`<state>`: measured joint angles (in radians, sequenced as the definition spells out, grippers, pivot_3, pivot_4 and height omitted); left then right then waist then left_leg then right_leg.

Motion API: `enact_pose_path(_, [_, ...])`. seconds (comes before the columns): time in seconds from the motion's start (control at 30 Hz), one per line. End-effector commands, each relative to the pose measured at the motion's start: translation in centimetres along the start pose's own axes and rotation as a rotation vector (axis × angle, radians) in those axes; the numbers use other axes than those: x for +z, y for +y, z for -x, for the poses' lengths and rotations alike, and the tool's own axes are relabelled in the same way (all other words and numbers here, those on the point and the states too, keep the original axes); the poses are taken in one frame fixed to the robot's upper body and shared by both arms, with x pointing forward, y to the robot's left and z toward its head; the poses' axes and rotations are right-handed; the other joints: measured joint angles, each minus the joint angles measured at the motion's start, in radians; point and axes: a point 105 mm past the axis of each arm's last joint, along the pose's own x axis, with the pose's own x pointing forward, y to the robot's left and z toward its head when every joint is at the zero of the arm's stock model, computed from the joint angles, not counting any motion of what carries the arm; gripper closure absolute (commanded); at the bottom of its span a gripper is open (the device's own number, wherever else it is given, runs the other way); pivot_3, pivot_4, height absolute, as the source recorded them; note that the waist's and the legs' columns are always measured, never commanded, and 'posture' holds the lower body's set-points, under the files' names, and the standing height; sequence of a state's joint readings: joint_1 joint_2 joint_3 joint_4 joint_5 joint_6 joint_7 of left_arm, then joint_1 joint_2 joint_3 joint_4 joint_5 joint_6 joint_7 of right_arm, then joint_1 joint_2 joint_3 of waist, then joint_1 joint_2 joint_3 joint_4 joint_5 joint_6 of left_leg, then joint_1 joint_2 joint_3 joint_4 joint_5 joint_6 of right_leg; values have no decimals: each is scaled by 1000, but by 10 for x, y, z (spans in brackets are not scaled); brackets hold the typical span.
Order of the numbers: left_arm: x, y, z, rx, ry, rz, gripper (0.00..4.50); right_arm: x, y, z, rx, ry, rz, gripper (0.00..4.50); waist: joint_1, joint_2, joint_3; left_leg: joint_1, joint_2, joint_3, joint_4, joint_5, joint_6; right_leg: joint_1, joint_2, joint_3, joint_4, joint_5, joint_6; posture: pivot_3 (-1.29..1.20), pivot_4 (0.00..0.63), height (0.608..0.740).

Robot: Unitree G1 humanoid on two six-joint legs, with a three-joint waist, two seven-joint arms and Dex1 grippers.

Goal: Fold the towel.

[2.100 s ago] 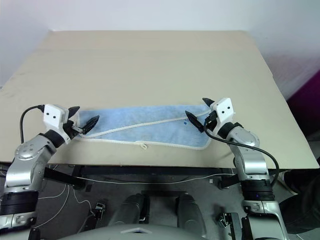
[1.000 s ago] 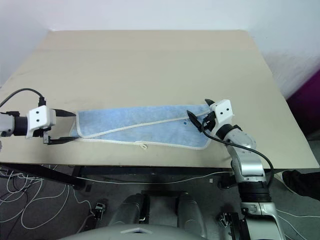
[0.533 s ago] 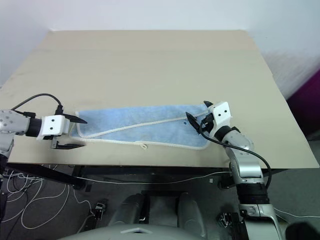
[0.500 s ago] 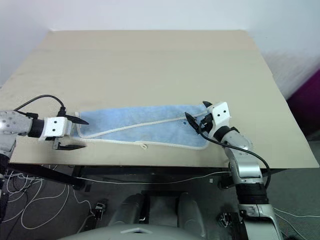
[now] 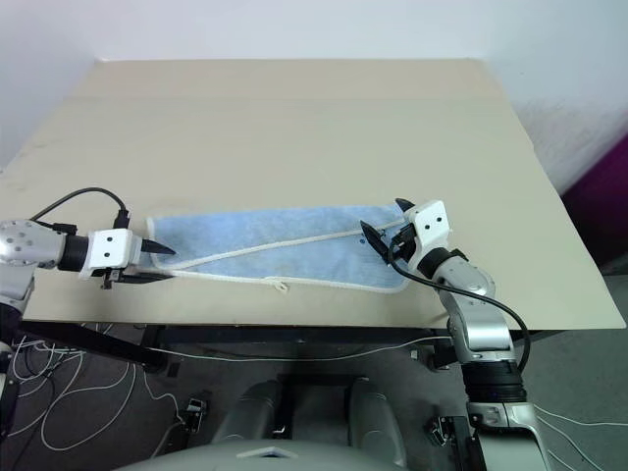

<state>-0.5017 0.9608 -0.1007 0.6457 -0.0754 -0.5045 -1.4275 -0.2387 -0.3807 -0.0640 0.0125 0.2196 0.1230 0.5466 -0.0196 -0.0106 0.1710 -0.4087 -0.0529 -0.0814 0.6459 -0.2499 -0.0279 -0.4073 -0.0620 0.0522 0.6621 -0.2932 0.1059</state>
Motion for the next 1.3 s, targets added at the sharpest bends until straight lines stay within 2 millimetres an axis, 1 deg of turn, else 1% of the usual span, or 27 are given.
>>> enact_pose_path(0.03, [6, 1, 17, 9, -15, 2, 2194, 11, 1, -1, 7, -42, 14, 0, 0, 0, 0, 0, 0, 0, 0, 0, 0, 0, 0, 0, 0, 0, 0, 0, 150, 740])
enact_pose_path(0.1, [4, -5, 21, -10, -1, 8, 2194, 10, 1, -1, 7, -41, 12, 0, -1, 0, 0, 0, 0, 0, 0, 0, 0, 0, 0, 0, 0, 0, 0, 0, 150, 740])
enact_pose_path(0.23, [4, -3, 23, 24, -3, 30, 2194, 9, 3, -3, 15, -41, 7, 0, 1, 0, 0, 0, 0, 0, 0, 0, 0, 0, 0, 0, 0, 0, 0, 0, 150, 740])
enact_pose_path(0.47, [4, 2, 20, 82, -29, 70, 2194, 10, 5, -6, 22, -48, 4, 0, 0, 0, 0, 0, 0, 0, 0, 0, 0, 0, 0, 0, 0, 0, 0, 0, 150, 740])
enact_pose_path(0.77, [1, 2, 15, 90, -26, 81, 2194, 11, 4, -5, 18, -47, 6, 0, 0, 0, 0, 0, 0, 0, 0, 0, 0, 0, 0, 0, 0, 0, 0, 0, 150, 740])
enact_pose_path(0.8, [0, 2, 14, 90, -25, 82, 2550, 11, 4, -5, 17, -47, 6, 0, 1, 0, 0, 0, 0, 0, 0, 0, 0, 0, 0, 0, 0, 0, 0, 0, 150, 740])
enact_pose_path(0.83, [0, 1, 13, 90, -24, 83, 2718, 11, 4, -5, 17, -47, 6, 0, 1, 0, 0, 0, 0, 0, 0, 0, 0, 0, 0, 0, 0, 0, 0, 0, 150, 740])
enact_pose_path(0.87, [-1, 1, 12, 91, -25, 84, 2988, 11, 4, -5, 16, -47, 7, 0, 1, 0, 0, 0, 0, 0, 0, 0, 0, 0, 0, 0, 0, 0, 0, 0, 150, 740])
enact_pose_path(1.0, [1, 1, 9, 102, -54, 107, 4360, 11, 3, -4, 14, -47, 8, 0, 0, 0, 0, 0, 0, 0, 0, 0, 0, 0, 0, 0, 0, 0, 0, 0, 150, 740])
enact_pose_path(1.03, [1, 1, 8, 102, -54, 110, 4441, 11, 3, -4, 13, -46, 9, 0, 0, 0, 0, 0, 0, 0, 0, 0, 0, 0, 0, 0, 0, 0, 0, 0, 150, 740])
enact_pose_path(1.3, [-5, -4, 7, 97, -26, 119, 4441, 11, 3, -4, 14, -46, 10, 0, 0, 0, 0, 0, 0, 0, 0, 0, 0, 0, 0, 0, 0, 0, 0, 0, 150, 740])
